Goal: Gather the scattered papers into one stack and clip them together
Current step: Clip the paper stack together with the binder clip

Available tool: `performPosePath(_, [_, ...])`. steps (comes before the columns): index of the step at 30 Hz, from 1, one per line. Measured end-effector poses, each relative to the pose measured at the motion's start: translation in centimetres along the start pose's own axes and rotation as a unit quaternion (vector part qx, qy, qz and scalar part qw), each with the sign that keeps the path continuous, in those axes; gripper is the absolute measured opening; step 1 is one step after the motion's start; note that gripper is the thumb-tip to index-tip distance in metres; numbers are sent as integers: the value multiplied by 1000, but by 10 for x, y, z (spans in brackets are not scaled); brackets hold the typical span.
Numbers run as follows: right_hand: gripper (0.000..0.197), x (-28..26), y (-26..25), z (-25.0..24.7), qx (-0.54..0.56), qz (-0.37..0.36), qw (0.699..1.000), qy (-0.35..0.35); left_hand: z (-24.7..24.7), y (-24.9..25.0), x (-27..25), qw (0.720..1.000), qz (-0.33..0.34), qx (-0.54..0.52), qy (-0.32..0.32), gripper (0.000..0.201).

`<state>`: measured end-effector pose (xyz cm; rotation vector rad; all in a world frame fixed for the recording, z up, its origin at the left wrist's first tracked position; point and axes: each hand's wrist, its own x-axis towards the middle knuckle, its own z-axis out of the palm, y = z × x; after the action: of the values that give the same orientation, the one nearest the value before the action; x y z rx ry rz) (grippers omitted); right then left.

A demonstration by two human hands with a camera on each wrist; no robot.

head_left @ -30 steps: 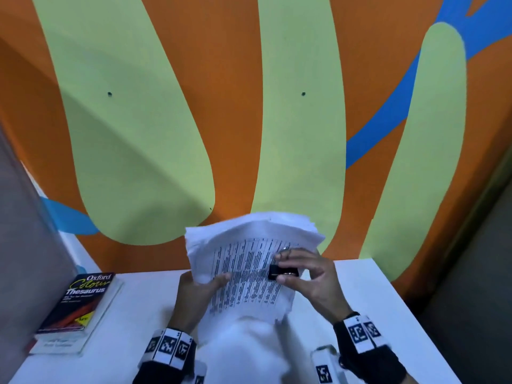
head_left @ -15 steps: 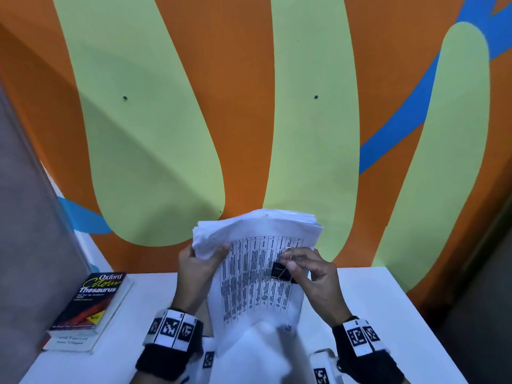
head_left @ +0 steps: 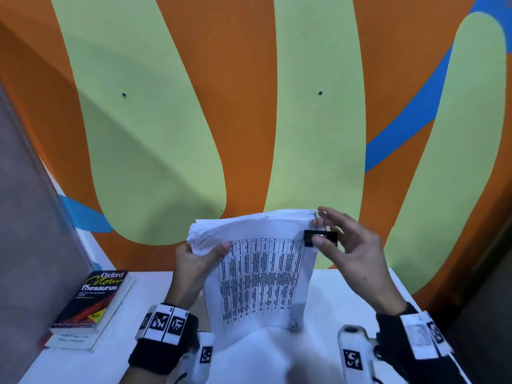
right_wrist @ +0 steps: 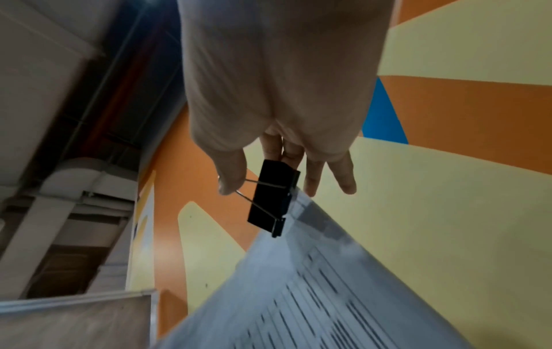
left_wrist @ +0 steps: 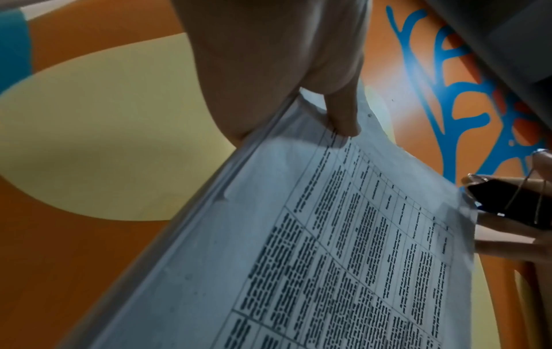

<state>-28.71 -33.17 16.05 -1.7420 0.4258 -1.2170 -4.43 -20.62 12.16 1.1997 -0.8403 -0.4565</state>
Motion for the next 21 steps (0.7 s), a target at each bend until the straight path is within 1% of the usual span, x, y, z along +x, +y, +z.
performPosePath(5, [42,16,-27,-7,17,-58,998,14,4,8,-2,1000,11,10,1,31])
performPosePath(8, [41,26,-35,1,35,-77,996,11,9,13,-3,1000,11,22,10,23])
performPosePath(9, [42,28,-37,6,42,-79,996,4,11,14,-3,1000,11,23,12,25])
performPosePath(10, [43,30,-39,10,54,-78,995,-1,14,14,-3,999,9,26,16,34])
performPosePath(12, [42,34,-41,18,83,-75,994,-4,17,15,-4,999,11,25,22,60])
performPosePath(13, [41,35,-42,21,94,-76,993,-3,19,16,-5,999,11,21,24,70])
performPosePath(14, [40,36,-42,25,105,-78,991,-2,21,17,-6,1000,10,16,22,73])
performPosePath(15, [39,36,-42,28,117,-81,990,0,23,20,-8,1000,6,15,18,67])
performPosePath(17, [38,38,-41,32,140,-80,987,9,29,29,-13,999,2,31,9,32])
performPosePath(18, [38,39,-40,33,144,-78,986,14,31,34,-15,999,0,42,1,19])
performPosePath(19, [37,40,-39,35,143,-75,987,18,33,37,-18,999,1,47,-7,14])
performPosePath(21, [36,41,-38,36,134,-76,988,22,36,41,-23,999,11,46,-24,10])
